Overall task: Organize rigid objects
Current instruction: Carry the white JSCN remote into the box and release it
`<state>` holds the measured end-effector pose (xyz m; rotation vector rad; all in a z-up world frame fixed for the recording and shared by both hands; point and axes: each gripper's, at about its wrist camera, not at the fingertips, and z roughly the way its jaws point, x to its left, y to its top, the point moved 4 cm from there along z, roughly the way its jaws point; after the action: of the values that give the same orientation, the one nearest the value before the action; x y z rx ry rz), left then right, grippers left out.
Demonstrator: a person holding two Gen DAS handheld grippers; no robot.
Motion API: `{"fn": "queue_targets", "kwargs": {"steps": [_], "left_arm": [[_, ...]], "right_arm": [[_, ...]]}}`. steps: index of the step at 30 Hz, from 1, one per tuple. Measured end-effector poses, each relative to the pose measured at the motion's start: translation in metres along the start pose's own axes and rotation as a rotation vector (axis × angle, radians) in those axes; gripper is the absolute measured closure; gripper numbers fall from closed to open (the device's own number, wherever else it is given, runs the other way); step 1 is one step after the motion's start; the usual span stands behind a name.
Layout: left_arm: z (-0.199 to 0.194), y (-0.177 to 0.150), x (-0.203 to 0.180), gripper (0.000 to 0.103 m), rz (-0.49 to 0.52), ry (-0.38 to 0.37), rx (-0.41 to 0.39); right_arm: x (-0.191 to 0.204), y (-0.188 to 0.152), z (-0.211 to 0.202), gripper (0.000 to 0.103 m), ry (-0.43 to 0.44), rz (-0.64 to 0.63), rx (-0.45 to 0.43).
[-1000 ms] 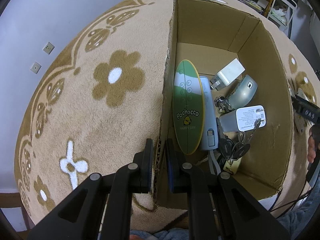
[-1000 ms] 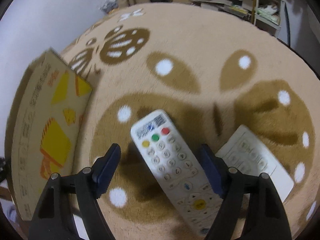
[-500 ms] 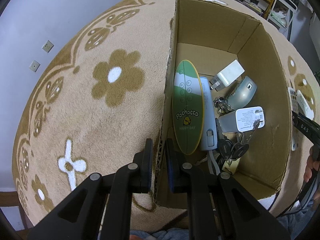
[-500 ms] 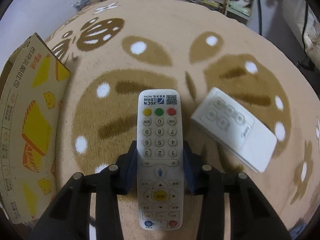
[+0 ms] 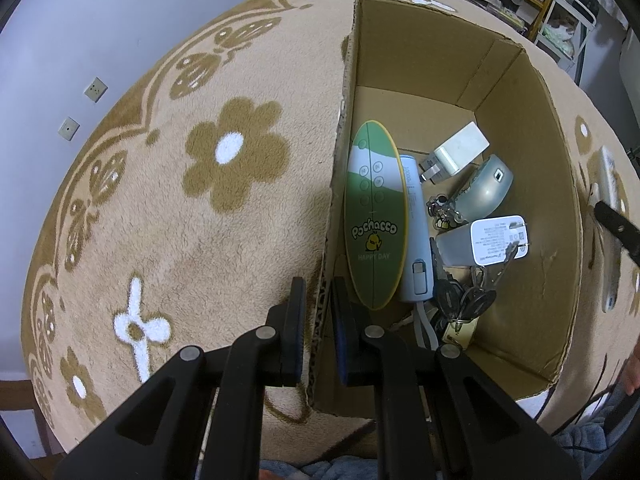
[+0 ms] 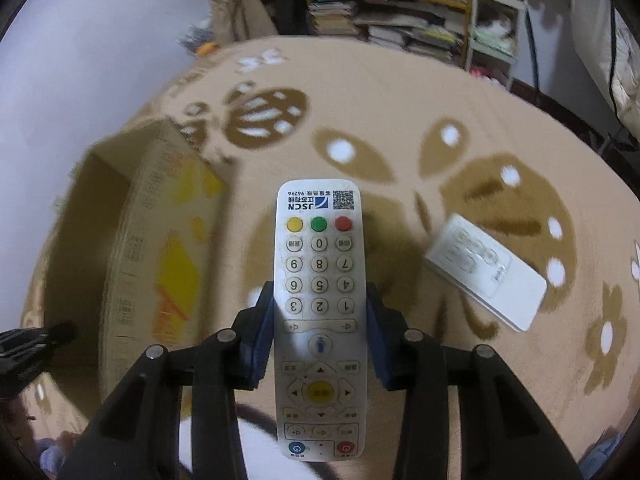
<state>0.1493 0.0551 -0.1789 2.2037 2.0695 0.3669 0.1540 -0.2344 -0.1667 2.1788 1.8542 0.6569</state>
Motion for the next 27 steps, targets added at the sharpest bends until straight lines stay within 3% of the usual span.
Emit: {"fn": "queue_targets", "kwargs": {"steps": [13, 20, 27], "left_arm": [[0.0, 0.0, -0.001, 0.09, 0.007, 0.007, -0.001], [0.0, 0.0, -0.001, 0.09, 0.005, 0.005, 0.0], [0.0, 0.0, -0.001, 0.091, 0.005, 0.005, 0.0]], "right_arm": [[0.061, 0.011, -0.052, 0.059, 0.172, -0.039, -0.12], [0.093, 0.003, -0.05, 0.059, 0.268, -0.102, -0.093], [0.116, -0.003, -0.049, 0.059, 0.352, -0.107, -0.13]]}}
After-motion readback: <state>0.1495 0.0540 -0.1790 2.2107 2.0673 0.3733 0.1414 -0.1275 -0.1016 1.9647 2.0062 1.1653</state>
